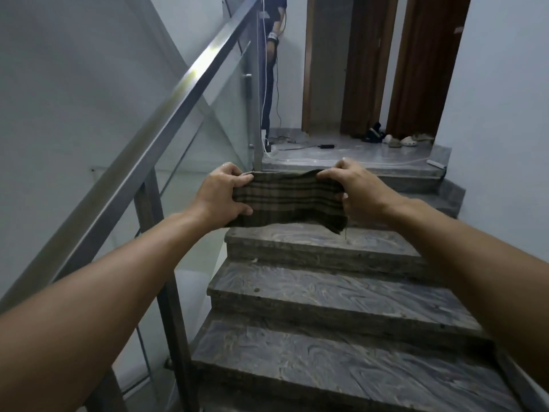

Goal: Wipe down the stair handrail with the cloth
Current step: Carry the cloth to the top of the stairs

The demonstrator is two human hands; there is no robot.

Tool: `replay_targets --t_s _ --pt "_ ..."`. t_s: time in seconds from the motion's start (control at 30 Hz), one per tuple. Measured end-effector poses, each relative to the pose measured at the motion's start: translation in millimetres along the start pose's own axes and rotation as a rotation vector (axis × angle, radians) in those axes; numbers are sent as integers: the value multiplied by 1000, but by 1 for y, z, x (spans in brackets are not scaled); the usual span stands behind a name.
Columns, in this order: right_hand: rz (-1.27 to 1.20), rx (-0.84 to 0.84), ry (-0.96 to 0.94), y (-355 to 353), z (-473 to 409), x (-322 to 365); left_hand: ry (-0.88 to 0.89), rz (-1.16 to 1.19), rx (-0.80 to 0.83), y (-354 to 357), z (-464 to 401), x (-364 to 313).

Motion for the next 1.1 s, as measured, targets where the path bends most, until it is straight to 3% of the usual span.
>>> replay_targets --t_s 0.33,0.77,1.1 --pt "-51 -17 -54 -48 -163 -41 -45 -41 -62 -45 -152 30" --pt "109 -192 -93 -84 -399 -54 -67 -104 -145 -112 -358 114" --pt "86 -336 -138 -107 -539 -68 -99 -226 -177 -142 -472 155"
Point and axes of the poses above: each hand's wrist, its own z-axis away from the middle knuckle, its own y-axis out of the palm, x = y × z, the point moved 8 cm from there along -z, towards the middle knuckle, and after that the axes turned 2 degrees about y, right-handed, at the moved point
